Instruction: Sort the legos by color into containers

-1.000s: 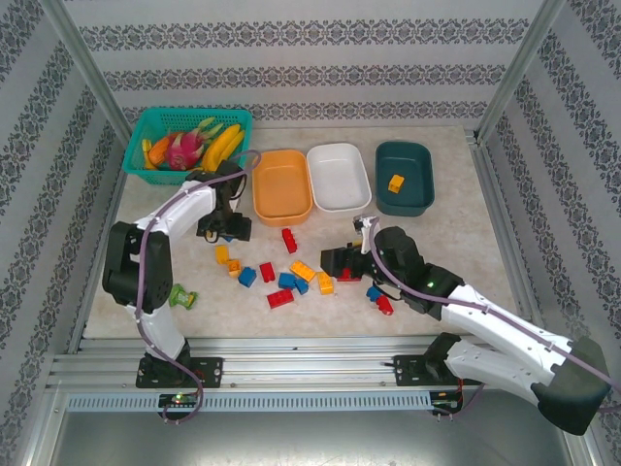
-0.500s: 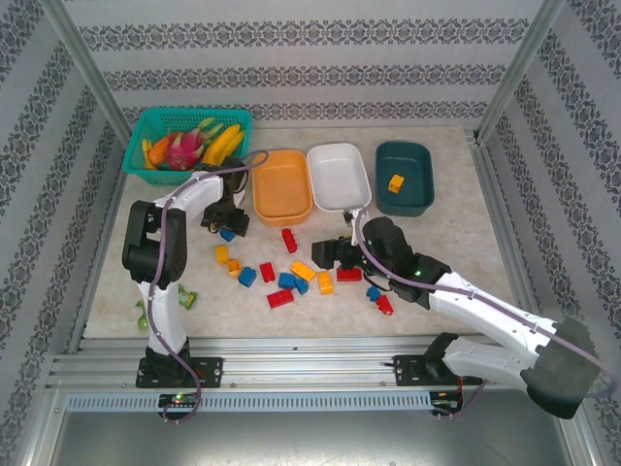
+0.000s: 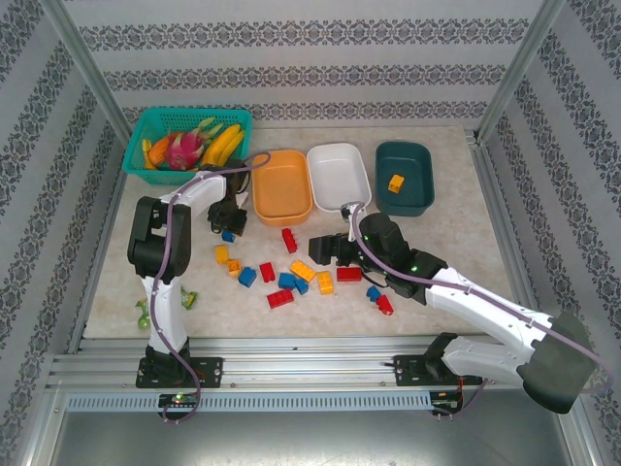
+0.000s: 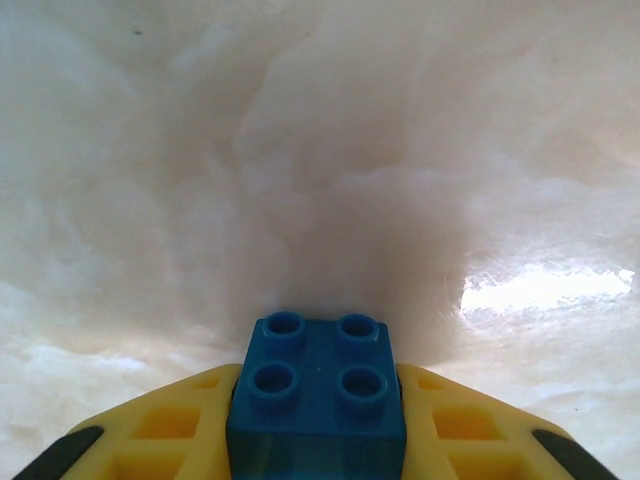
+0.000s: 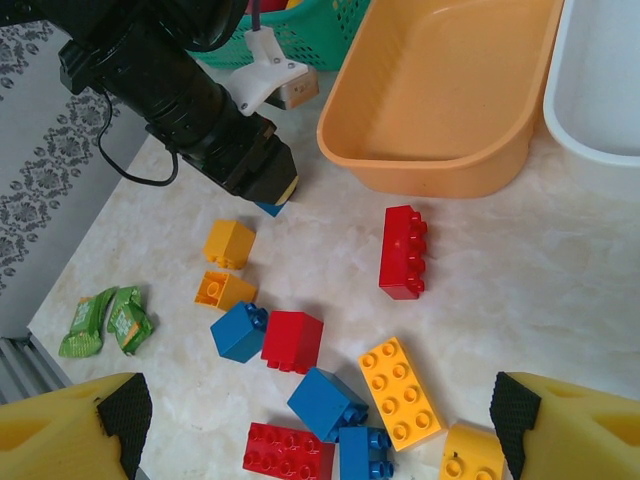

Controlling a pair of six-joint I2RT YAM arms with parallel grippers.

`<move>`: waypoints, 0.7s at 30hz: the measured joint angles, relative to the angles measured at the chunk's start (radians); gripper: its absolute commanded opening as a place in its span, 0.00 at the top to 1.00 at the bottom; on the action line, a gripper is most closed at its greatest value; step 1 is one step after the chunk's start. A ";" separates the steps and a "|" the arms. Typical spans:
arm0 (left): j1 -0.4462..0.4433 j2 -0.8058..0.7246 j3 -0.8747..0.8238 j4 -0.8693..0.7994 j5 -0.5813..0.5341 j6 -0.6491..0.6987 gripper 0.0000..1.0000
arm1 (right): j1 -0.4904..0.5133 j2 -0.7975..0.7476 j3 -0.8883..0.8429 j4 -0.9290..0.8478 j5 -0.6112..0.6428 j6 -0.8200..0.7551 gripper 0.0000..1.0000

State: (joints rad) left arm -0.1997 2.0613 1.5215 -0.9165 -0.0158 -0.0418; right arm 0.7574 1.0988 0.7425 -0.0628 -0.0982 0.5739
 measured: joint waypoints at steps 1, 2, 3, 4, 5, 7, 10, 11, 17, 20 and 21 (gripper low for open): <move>0.000 -0.007 -0.008 0.006 0.000 -0.004 0.73 | 0.000 0.000 0.000 0.000 0.000 0.000 0.10; 0.000 -0.014 -0.014 0.008 -0.002 -0.010 0.73 | 0.000 0.000 0.001 -0.002 0.001 0.000 0.11; 0.000 -0.023 -0.023 0.008 -0.004 -0.018 0.74 | 0.000 0.000 0.005 -0.008 0.003 0.000 0.11; 0.000 -0.036 -0.030 0.006 -0.004 -0.027 0.74 | 0.000 0.000 0.011 -0.016 0.005 -0.001 0.11; 0.000 -0.051 -0.034 0.005 -0.003 -0.039 0.74 | 0.000 -0.001 0.019 -0.023 0.009 -0.001 0.11; 0.000 -0.102 -0.035 -0.005 0.006 -0.068 0.74 | 0.000 -0.005 0.043 -0.039 0.024 -0.004 0.11; -0.003 -0.195 -0.003 -0.034 0.039 -0.119 0.74 | -0.004 -0.020 0.075 -0.047 0.058 -0.006 0.11; -0.005 -0.218 0.019 -0.043 0.050 -0.134 0.74 | -0.010 -0.026 0.084 -0.048 0.066 -0.005 0.11; -0.058 -0.225 0.245 -0.060 0.123 -0.240 0.74 | -0.082 -0.027 0.137 -0.061 0.118 0.000 0.11; -0.098 -0.132 0.402 -0.074 0.143 -0.275 0.75 | -0.132 -0.007 0.180 -0.068 0.129 0.008 0.11; -0.111 -0.089 0.459 -0.076 0.145 -0.282 0.75 | -0.151 0.002 0.194 -0.070 0.130 0.016 0.11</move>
State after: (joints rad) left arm -0.3111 1.9724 1.9800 -0.9924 0.1287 -0.3241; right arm 0.6064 1.1007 0.9363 -0.1329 0.0322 0.5900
